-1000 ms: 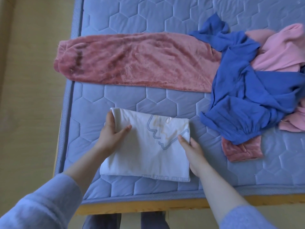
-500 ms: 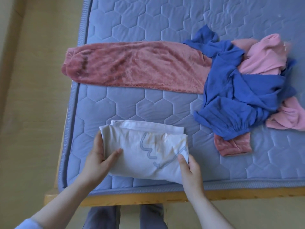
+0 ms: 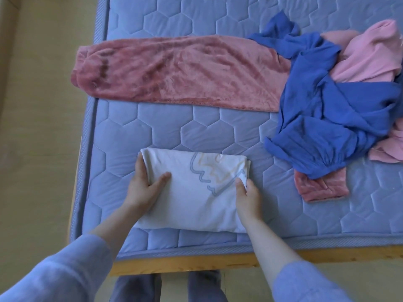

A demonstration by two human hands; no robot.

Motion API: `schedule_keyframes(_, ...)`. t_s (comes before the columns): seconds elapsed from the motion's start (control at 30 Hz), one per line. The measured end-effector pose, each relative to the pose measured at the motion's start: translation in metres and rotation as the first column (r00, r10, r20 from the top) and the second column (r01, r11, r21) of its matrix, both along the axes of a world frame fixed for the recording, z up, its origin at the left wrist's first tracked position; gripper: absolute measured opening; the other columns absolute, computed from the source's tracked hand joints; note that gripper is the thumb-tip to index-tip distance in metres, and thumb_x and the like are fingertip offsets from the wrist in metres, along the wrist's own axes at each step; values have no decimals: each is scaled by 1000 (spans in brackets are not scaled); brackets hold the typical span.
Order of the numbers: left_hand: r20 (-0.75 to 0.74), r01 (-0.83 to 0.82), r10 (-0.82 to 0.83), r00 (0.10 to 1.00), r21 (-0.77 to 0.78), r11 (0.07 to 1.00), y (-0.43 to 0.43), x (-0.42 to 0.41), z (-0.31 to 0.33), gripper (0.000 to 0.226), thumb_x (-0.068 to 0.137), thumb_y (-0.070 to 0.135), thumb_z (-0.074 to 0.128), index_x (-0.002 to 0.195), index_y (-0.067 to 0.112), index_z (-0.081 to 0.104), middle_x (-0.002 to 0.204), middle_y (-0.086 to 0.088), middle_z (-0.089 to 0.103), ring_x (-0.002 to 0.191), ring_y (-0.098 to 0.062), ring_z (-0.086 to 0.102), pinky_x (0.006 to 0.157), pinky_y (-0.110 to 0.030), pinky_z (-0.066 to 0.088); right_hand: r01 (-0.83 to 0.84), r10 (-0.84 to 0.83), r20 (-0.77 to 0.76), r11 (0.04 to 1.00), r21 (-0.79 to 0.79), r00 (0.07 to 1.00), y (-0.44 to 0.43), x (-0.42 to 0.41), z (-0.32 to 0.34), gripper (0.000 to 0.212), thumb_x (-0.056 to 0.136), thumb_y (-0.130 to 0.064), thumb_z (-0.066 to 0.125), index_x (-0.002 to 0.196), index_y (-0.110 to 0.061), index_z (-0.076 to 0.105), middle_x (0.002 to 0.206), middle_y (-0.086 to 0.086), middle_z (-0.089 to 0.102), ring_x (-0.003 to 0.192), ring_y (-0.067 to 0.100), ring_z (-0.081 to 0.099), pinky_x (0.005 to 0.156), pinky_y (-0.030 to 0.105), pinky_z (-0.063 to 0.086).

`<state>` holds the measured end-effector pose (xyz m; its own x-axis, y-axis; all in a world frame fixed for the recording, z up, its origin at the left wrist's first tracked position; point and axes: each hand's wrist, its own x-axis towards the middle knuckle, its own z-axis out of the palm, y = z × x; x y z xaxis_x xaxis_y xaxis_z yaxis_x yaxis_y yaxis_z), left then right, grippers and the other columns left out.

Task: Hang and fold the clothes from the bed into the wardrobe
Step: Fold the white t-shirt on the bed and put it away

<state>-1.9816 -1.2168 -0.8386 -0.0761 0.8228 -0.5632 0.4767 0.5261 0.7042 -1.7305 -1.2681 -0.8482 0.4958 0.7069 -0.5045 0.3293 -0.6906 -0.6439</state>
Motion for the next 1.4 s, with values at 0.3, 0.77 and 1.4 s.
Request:
schedule_keyframes(0.3,-93,-125,114,989,-123,985,-26,-6,12,48,71,47,81,108,37,51,90,21,58,86,-1,58,61,-19,40,-93,105,95,988,-122,990,-51,-8,20,29,98,-44,45,92,-16,51,82,3,66,81,28,62,72,42,49)
schedule_keyframes(0.77,-27,-209,209,977,-274,939,-13,-4,10,47,72,54,77,100,19,63,95,4,69,85,-15,63,65,-28,45,26,-8,90,980,-195,996,-10,-12,20,45,98,-44,48,120,-5,47,126,20,55,112,36,53,77,32,34)
schedule_keyframes(1.4,349,-98,24,937,195,976,80,41,311,26,85,48,67,79,23,69,72,4,73,61,-12,68,55,-27,50,98,-314,300,820,564,901,12,31,305,22,100,-24,47,81,-12,44,68,6,55,68,22,50,62,37,36)
